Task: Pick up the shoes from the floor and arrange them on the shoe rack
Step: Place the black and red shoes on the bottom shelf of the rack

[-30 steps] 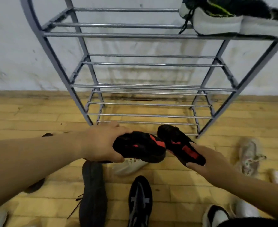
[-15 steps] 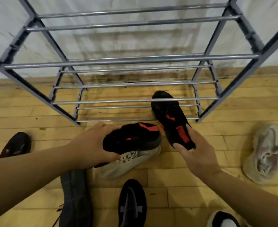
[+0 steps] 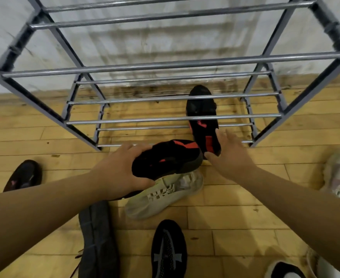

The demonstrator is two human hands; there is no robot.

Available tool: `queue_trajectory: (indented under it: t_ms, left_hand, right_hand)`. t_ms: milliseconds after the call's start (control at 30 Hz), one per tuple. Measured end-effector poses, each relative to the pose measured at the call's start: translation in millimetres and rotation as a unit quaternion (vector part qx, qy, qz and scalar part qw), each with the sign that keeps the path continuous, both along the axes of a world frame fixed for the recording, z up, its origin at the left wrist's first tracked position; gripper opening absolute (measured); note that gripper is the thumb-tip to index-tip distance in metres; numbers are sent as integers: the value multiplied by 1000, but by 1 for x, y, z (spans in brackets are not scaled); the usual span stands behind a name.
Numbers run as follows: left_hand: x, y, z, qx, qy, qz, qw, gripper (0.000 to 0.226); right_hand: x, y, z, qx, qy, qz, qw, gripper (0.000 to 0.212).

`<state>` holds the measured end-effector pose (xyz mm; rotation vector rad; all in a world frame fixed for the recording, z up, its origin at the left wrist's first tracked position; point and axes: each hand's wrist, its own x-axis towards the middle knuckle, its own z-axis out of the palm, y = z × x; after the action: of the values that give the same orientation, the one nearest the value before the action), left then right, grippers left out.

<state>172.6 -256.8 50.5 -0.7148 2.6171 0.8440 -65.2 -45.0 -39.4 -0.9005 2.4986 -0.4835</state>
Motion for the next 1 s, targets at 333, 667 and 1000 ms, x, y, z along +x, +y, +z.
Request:
queue_trajectory:
  t_ms: [333,667,1000]
  left_hand:
    - [-12,27,2,0,33,-134,990,92]
    - [-20,39,0,-103,-4,-160,982,91]
    - [-51,51,-12,-123,-61,-186,973,88]
  right_hand:
    - [26,49,56,-156,-495,-41,854,46]
    - [40,80,37,-242,-493,-123,827,51]
    - [7,71,32,-449,-430,-462,633,45]
